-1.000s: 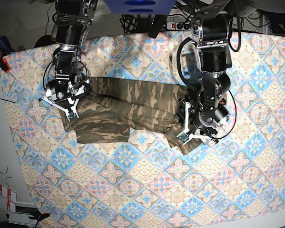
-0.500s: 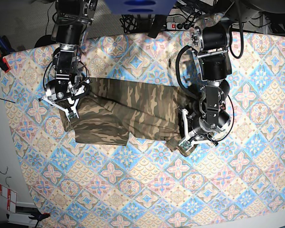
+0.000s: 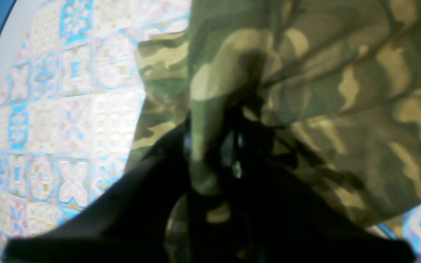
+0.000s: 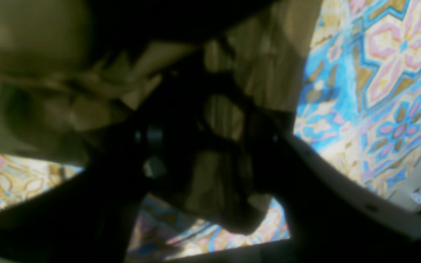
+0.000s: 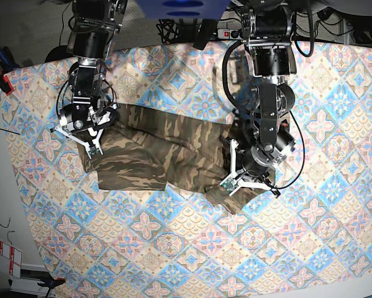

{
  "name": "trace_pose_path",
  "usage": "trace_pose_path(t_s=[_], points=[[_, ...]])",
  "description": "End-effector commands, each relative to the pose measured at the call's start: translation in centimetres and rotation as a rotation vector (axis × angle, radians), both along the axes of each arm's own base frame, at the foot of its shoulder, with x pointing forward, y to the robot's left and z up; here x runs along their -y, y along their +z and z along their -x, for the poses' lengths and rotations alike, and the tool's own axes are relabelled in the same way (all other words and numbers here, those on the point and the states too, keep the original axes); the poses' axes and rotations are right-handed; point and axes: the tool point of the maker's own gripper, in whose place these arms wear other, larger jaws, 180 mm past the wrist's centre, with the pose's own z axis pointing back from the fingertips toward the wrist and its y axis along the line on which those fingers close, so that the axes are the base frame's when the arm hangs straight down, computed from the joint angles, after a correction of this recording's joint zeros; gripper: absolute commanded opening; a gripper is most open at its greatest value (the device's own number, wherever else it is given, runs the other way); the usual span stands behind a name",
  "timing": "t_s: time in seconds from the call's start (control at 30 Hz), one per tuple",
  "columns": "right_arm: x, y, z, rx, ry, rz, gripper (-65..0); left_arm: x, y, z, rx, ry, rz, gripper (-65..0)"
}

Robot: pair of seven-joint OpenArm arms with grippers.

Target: Fold the T-shirt properly

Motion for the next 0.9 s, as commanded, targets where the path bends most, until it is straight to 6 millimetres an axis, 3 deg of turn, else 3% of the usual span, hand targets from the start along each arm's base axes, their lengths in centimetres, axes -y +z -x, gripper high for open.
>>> trace_pose_path(t_s=[0.0,0.23,0.4,0.57,0.73,0.87], points=[[-0.9,-0.7,0.1,0.006,0.008,-0.042,-34.3,1.4,2.6,-1.2,0.084,-0.026,0.038,-61.8],[-0.9,-0.7,0.1,0.008,0.008,-0.042,-34.3,8.8,4.1,2.4,0.136,-0.249,0.023,-61.8],[-0.9,-0.7,0.1,0.008,0.008,-0.042,-34.4,13.3,2.6,5.0,0.095,-0.387,0.023,-61.8],[-0.9,-0.7,0.1,0.006,0.008,-0.042,-34.5,15.0,0.2,6.5,0.022,-0.446,0.017,-61.5],[-0.9,-0.7,0.1,0.006,0.008,-0.042,-34.3,16.1,-1.0,6.7,-0.008,-0.5,-0.008,-60.3],[-0.9,-0.7,0.1,0.006,0.008,-0.042,-34.3,16.9,-0.4,6.5,0.005,-0.502,0.008,-46.5]])
